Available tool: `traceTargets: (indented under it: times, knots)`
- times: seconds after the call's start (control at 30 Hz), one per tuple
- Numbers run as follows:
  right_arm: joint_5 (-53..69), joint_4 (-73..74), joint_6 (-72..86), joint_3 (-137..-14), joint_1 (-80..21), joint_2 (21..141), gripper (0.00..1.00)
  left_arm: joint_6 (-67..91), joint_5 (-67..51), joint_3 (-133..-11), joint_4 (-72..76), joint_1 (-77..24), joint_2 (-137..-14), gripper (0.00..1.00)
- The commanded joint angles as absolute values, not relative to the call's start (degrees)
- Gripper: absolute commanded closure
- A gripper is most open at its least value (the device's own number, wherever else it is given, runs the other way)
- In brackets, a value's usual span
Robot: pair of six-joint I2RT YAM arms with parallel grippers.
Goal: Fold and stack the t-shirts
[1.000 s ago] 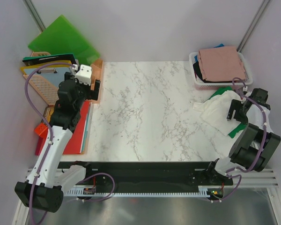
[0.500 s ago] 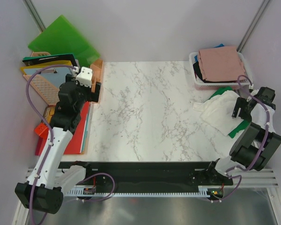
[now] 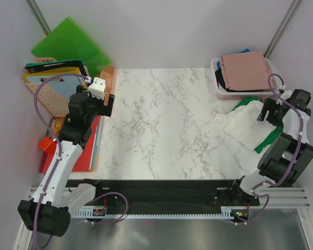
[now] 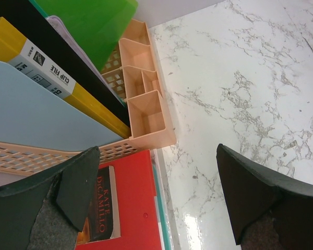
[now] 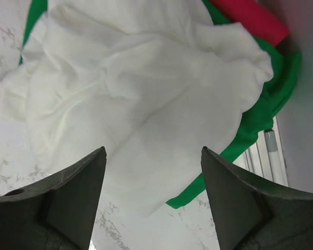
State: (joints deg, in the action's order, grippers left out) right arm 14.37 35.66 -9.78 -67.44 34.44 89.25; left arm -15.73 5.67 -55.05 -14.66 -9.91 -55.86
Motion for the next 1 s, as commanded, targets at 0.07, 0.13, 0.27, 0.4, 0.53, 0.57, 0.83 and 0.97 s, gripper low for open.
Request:
traceTargets:
  times: [0.07,0.13,0.27,0.4,0.53,0.57,0.83,0.97]
  knots:
    - [16.61,35.33,-7.47,-75.05,33.05,94.63,0.19,-16.08,4.83,-55.72,-12.22,-9.67,-56.87,0.00]
    - [16.52,35.68,-7.38,-76.64,32.78,97.02,0.19,-16.08,5.01,-55.64,-12.30,-9.67,-56.69,0.00]
    - [19.76,38.58,-11.41,-75.51,32.61,99.58,0.22,-16.44,4.31,-55.63,-13.79,-9.67,-56.51,0.00]
    - [15.41,41.66,-21.16,-67.69,30.68,91.69,0.23,-16.79,2.90,-55.37,-15.56,-9.67,-56.43,0.00]
    - [11.26,45.34,-28.11,-61.62,28.92,81.93,0.21,-16.53,2.64,-54.58,-15.12,-9.67,-57.57,0.00]
    - [10.64,46.13,-30.13,-60.39,28.48,78.61,0.21,-16.52,2.46,-54.49,-15.03,-9.67,-57.92,0.00]
    - [5.54,48.25,-32.96,-55.99,25.93,69.17,0.16,-16.35,2.11,-55.11,-15.38,-9.67,-58.62,0.00]
    - [5.27,45.71,-31.82,-53.97,26.01,69.17,0.16,-16.52,2.20,-54.58,-15.73,-9.67,-57.92,0.00]
